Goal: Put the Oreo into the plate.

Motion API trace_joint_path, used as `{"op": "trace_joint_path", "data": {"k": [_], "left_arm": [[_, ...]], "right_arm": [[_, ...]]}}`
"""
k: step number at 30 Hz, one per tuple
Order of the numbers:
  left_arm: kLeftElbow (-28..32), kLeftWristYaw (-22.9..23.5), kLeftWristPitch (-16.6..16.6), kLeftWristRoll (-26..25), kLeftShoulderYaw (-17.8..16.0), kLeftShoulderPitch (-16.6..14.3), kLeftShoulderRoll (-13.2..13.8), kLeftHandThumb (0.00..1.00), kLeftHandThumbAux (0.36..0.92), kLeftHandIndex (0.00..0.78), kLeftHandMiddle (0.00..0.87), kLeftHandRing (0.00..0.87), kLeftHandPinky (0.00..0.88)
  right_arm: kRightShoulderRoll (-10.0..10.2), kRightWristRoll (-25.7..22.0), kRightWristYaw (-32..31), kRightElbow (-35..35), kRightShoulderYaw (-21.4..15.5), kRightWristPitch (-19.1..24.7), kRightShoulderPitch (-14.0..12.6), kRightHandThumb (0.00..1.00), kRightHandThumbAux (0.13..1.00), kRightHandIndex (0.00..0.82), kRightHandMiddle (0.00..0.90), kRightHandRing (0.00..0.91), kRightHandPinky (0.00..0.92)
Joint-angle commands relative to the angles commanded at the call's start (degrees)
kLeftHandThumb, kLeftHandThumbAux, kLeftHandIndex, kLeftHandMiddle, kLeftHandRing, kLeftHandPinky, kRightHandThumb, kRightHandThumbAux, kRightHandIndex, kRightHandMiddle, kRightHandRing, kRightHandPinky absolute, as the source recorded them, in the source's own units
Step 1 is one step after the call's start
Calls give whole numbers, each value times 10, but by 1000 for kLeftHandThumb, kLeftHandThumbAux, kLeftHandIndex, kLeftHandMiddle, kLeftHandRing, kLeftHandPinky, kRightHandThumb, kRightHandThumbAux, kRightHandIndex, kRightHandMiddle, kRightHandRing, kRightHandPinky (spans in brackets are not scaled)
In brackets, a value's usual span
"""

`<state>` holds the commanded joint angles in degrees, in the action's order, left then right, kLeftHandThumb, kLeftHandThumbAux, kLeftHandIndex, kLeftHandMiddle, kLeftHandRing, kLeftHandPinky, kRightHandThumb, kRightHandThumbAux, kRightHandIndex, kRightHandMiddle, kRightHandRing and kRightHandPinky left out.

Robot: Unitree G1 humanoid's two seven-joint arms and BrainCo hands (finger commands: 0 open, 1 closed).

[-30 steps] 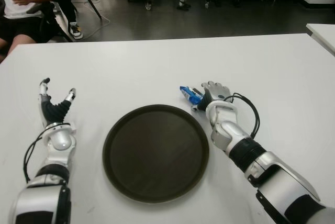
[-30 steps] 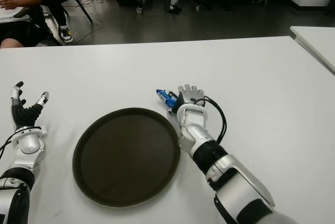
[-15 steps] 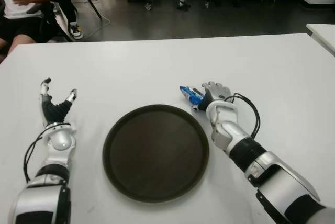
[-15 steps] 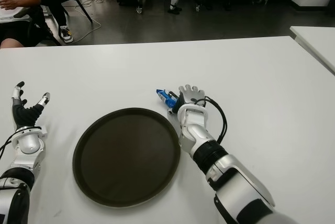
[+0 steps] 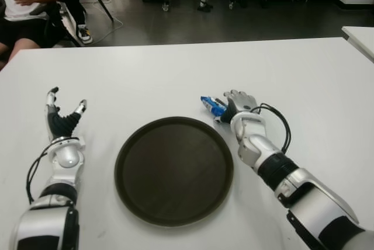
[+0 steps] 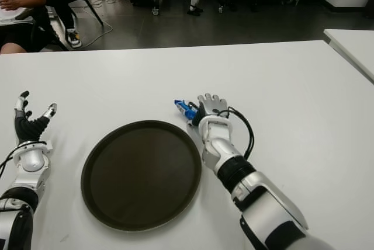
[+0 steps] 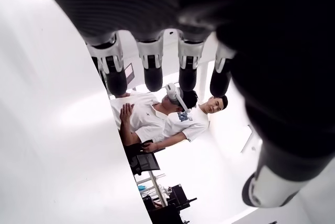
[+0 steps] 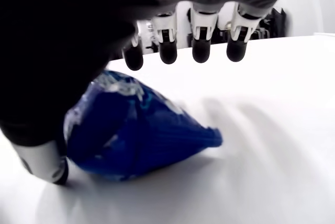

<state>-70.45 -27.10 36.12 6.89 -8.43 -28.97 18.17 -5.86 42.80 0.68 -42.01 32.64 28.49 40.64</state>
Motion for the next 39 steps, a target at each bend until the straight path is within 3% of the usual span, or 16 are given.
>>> {"op": "trace_joint_path", "data": {"k": [5, 10, 19, 33, 39], "left_arm": [[-2, -1, -2, -1, -1, 0, 0, 0, 705, 1, 4, 0, 0], [-3, -11, -2, 3, 0, 1, 0, 0, 694, 5, 2, 0, 0], [0, -25, -1, 12, 7, 3, 2, 0, 664, 12, 2, 0, 0], [-3, -39, -5, 13, 7, 1, -2, 0, 666, 15, 10, 0, 0], [-7, -34, -9, 10, 5, -1, -1, 0, 652, 11, 4, 0, 0]], "right_arm": [[-7, -24, -42, -37, -13, -44, 34, 140, 606, 29, 0, 0, 0], [-16, -35, -107, -74, -5, -86, 68, 28, 624, 29, 0, 3, 56], [-24, -34, -195, -145, 12, -149, 119, 0, 564, 60, 52, 46, 60], [-29, -37, -208, -164, 2, -177, 130, 0, 576, 88, 105, 84, 79], [-28, -53, -189, -173, -17, -184, 126, 0, 597, 150, 157, 133, 146]]}}
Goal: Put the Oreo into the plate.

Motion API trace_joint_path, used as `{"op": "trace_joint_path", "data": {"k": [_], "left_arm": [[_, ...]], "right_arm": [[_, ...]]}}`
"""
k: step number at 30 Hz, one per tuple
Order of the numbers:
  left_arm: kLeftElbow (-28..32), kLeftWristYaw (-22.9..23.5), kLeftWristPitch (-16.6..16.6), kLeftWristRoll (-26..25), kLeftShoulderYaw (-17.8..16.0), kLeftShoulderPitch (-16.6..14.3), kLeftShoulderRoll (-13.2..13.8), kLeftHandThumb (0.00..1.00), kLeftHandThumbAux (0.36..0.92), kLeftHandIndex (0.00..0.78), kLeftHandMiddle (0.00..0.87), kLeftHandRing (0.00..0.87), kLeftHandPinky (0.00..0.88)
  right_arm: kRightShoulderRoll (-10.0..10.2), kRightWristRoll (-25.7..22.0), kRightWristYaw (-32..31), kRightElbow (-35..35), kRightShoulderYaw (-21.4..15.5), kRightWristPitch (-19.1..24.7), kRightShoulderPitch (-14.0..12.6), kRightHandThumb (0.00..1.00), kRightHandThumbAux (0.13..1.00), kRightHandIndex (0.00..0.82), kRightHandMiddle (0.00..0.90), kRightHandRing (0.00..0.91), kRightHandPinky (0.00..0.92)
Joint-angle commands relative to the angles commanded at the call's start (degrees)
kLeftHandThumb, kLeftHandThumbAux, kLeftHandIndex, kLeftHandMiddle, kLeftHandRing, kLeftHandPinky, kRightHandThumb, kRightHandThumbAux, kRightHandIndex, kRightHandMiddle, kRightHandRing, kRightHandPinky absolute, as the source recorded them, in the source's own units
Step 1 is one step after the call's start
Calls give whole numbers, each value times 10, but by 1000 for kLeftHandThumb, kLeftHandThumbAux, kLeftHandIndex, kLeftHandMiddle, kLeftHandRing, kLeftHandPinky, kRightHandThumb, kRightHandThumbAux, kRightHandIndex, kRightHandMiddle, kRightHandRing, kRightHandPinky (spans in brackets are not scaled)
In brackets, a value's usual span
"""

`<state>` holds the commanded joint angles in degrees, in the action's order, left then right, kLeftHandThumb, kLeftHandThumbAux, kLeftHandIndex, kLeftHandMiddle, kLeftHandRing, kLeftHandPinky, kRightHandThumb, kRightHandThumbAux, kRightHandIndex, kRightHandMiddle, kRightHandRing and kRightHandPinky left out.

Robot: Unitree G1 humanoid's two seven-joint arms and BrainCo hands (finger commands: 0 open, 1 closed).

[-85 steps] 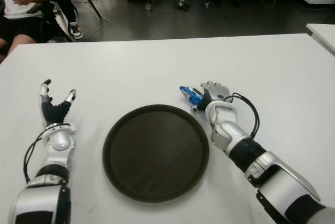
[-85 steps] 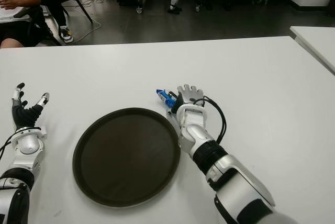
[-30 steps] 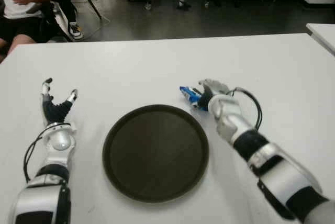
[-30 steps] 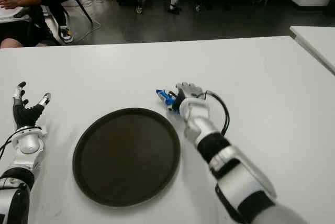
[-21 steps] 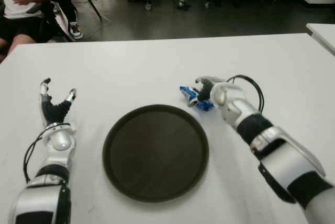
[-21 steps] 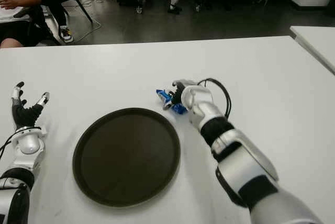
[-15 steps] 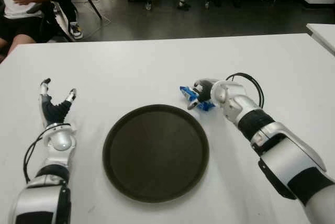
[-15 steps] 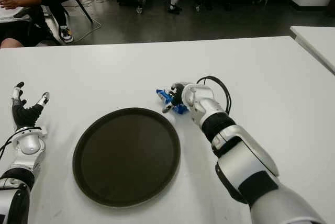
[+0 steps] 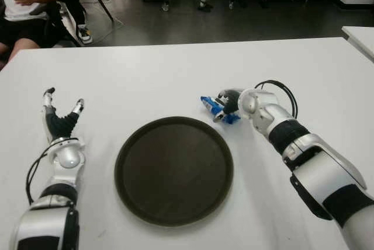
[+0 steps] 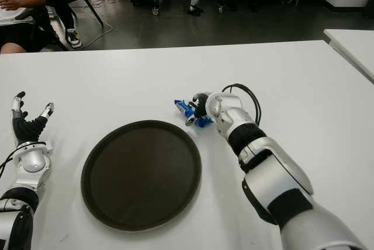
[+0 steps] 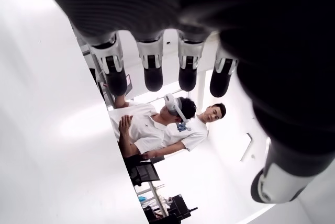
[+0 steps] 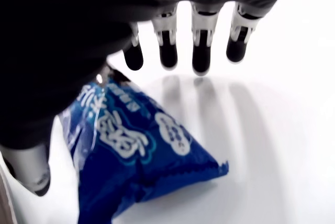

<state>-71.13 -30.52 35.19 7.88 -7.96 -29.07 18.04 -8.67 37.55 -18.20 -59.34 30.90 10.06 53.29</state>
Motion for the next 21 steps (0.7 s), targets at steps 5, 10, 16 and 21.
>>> {"op": "trace_joint_path", "data": {"k": [5, 10, 16, 21], "left_arm": [[1, 3, 1, -2, -1, 0, -1, 0, 658, 7, 1, 0, 0], [0, 11, 2, -5, -2, -1, -1, 0, 674, 4, 1, 0, 0], [2, 18, 8, -9, -4, 0, -1, 0, 680, 6, 4, 0, 0], [4, 15, 12, -5, -1, 2, 1, 0, 693, 7, 5, 0, 0]], "right_arm": [[-3, -11, 6, 5, -10, -2, -4, 0, 607, 186, 176, 150, 134], [-2, -14, -2, 17, -14, 17, -5, 0, 618, 215, 179, 158, 156], [1, -10, 4, 16, -11, 24, -5, 0, 614, 197, 170, 174, 222], [2, -3, 1, 15, -5, 29, -2, 0, 606, 194, 171, 183, 248]]}}
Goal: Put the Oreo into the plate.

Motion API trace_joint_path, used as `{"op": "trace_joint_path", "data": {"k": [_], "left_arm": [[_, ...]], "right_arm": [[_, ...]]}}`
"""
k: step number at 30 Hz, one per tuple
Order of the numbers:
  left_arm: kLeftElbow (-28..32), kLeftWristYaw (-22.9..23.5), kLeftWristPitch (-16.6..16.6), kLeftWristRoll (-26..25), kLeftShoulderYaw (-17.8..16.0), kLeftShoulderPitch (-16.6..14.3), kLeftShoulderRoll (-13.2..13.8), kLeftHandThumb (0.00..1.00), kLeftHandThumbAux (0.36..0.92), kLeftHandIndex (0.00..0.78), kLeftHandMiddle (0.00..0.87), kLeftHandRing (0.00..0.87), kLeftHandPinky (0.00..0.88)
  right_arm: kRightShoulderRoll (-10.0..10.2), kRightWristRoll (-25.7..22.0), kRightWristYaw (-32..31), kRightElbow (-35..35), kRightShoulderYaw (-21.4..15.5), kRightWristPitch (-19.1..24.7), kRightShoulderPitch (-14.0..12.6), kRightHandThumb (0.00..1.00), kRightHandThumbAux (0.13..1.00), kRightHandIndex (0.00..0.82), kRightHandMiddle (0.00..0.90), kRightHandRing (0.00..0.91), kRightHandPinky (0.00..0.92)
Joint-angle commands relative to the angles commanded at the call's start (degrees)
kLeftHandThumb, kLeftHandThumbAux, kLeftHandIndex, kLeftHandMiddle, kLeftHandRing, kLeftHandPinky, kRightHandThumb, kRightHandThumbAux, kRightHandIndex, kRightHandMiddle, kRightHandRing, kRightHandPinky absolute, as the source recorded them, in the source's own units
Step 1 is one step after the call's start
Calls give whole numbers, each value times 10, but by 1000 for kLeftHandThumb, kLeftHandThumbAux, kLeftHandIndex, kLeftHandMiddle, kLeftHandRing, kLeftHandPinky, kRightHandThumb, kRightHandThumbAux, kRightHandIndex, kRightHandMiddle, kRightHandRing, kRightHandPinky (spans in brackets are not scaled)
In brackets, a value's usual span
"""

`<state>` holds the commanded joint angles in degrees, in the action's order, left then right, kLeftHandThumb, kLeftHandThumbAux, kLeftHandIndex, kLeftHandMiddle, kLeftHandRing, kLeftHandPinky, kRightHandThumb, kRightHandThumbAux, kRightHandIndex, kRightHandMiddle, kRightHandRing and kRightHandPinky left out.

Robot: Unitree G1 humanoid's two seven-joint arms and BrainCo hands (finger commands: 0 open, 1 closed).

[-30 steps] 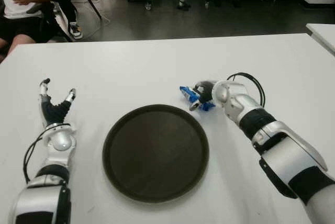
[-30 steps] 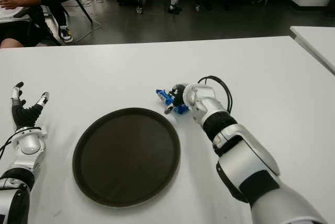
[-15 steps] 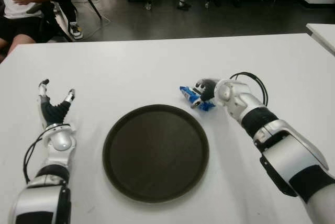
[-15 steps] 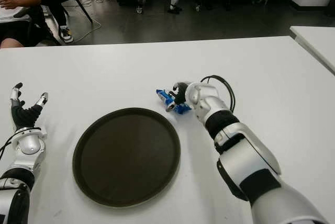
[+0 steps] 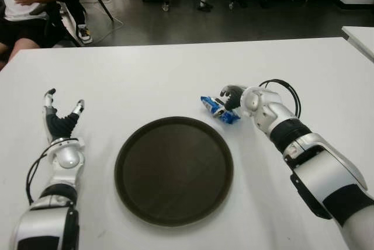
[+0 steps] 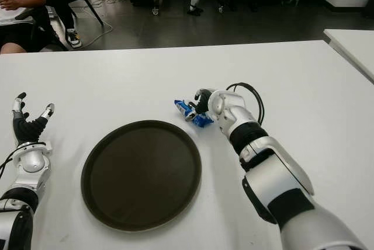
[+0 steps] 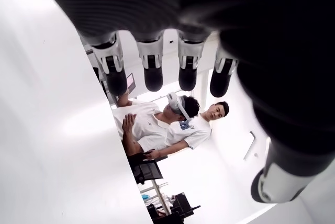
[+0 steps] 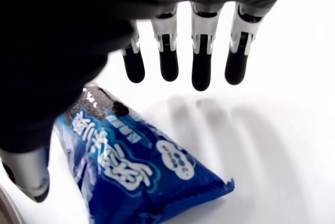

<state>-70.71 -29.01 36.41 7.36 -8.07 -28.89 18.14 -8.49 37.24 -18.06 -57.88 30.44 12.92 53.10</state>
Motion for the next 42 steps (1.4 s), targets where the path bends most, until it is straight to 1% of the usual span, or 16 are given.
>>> {"op": "trace_joint_path", "data": {"k": [5, 12, 17, 20, 24, 29, 35, 39, 42], "left_arm": [[-1, -4, -3, 2, 1, 0, 0, 0, 692, 6, 7, 0, 0], [-2, -7, -9, 3, 3, -1, 0, 0, 652, 8, 1, 0, 0], [-1, -7, -7, 3, 3, 0, -1, 0, 659, 8, 0, 0, 0], [0, -8, -5, 3, 4, 0, -1, 0, 660, 6, 0, 0, 0], [2, -9, -3, 4, 4, 1, -2, 0, 664, 3, 0, 0, 0], [4, -11, 1, 4, 4, 2, -1, 0, 683, 2, 0, 0, 0], [5, -19, -3, 13, 10, 3, 2, 0, 675, 4, 1, 0, 0], [5, -26, -6, 20, 12, 4, 4, 0, 668, 10, 10, 0, 0], [5, -29, -8, 21, 13, 4, 4, 0, 676, 9, 6, 0, 0]], "right_arm": [[1, 8, 1, 5, 9, 9, -2, 0, 612, 196, 174, 189, 277], [4, 15, 13, 10, 18, 25, -7, 0, 609, 203, 187, 187, 236], [8, 16, 33, 7, 19, 38, -9, 0, 613, 220, 192, 190, 225], [10, 17, 38, 7, 21, 49, -10, 0, 621, 205, 181, 181, 199], [11, 19, 35, 8, 26, 60, -9, 0, 622, 203, 177, 175, 178], [12, 20, 33, 11, 31, 71, -9, 0, 624, 199, 172, 171, 179], [13, 21, 32, 16, 37, 81, -11, 0, 619, 181, 168, 159, 141], [13, 21, 34, 20, 38, 86, -13, 0, 624, 182, 174, 161, 158], [13, 21, 32, 26, 40, 89, -15, 0, 636, 189, 182, 168, 160]]}}
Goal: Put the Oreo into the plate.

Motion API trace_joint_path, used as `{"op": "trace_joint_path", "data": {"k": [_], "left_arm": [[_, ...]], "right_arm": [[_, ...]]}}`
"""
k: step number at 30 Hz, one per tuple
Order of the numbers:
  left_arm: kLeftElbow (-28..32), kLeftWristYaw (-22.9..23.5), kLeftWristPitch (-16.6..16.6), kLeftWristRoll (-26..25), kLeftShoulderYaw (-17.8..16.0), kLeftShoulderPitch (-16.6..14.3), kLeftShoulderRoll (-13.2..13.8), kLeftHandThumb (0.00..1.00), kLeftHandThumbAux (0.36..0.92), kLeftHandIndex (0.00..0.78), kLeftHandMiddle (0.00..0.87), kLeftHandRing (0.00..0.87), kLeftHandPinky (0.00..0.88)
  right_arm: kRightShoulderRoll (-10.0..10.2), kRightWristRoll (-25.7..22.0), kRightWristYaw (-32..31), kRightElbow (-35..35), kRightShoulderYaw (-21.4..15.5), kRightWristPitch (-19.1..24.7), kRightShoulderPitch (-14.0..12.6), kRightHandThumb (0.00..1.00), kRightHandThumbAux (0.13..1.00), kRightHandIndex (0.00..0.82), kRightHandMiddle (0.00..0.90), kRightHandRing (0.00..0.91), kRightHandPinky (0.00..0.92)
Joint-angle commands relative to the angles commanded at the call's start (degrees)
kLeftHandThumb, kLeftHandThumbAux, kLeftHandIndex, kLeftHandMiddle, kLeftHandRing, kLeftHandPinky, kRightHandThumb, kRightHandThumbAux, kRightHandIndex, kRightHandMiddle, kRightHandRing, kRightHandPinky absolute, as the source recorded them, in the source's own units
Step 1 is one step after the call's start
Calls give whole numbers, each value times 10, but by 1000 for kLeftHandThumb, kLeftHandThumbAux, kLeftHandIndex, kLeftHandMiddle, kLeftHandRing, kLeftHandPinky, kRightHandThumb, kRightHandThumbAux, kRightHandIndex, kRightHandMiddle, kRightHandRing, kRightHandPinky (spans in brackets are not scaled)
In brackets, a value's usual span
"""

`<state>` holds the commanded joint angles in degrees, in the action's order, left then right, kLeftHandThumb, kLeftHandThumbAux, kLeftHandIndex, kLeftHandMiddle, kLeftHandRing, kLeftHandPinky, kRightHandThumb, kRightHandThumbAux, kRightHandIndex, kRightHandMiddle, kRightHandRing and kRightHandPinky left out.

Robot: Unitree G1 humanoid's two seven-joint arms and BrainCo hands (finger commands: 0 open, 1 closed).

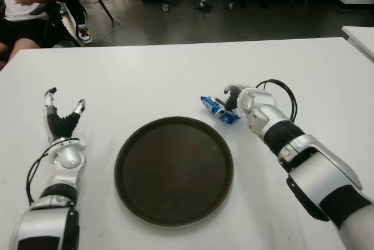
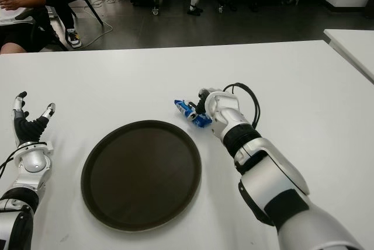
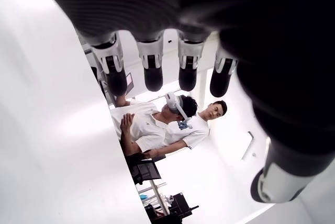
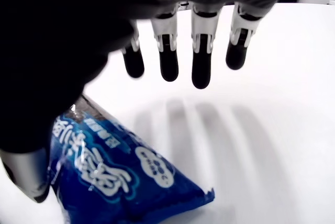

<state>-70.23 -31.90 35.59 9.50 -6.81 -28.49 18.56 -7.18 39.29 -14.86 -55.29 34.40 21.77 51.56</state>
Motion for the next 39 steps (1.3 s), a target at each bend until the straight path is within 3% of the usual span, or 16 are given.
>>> {"op": "trace_joint_path", "data": {"k": [11, 23, 34, 39], "left_arm": [[-1, -4, -5, 3, -1, 0, 1, 0, 687, 10, 2, 0, 0], [-1, 4, -5, -4, -7, 1, -2, 0, 664, 1, 1, 0, 0], [0, 13, -3, -6, -10, 1, -1, 0, 664, 0, 0, 0, 1], [4, 11, 0, -4, -8, 3, -1, 0, 670, 0, 0, 0, 0]], "right_arm": [[4, 0, 37, 6, 3, -13, -20, 0, 657, 204, 183, 174, 139], [7, 1, 45, -9, 14, -38, -26, 0, 696, 186, 137, 108, 10], [31, -9, 42, -62, 8, -40, -13, 0, 662, 142, 139, 124, 68], [34, -9, 44, -48, 6, -27, -18, 0, 660, 141, 143, 128, 79]]}}
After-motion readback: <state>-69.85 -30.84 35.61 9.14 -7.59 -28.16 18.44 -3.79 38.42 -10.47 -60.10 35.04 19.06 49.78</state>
